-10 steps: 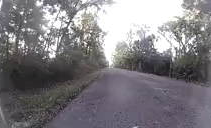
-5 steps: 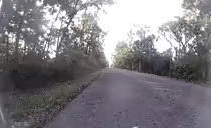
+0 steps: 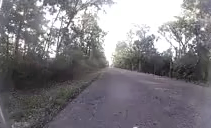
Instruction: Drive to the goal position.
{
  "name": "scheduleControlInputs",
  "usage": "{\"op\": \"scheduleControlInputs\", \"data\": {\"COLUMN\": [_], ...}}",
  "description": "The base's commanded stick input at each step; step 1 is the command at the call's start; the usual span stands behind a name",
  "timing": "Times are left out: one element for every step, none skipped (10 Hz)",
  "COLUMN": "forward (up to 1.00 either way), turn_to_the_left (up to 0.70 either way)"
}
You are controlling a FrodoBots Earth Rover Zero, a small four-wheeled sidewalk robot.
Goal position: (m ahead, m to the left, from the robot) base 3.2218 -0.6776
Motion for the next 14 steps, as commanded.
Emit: {"op": "scheduleControlInputs", "data": {"forward": [0.05,0.05,0.05,0.05,0.05,0.05,0.05,0.05,0.05,0.05,0.05,0.05,0.05,0.05], "turn_to_the_left": [0.00,0.00,0.00,0.00,0.00,0.00,0.00,0.00,0.00,0.00,0.00,0.00,0.00,0.00]}}
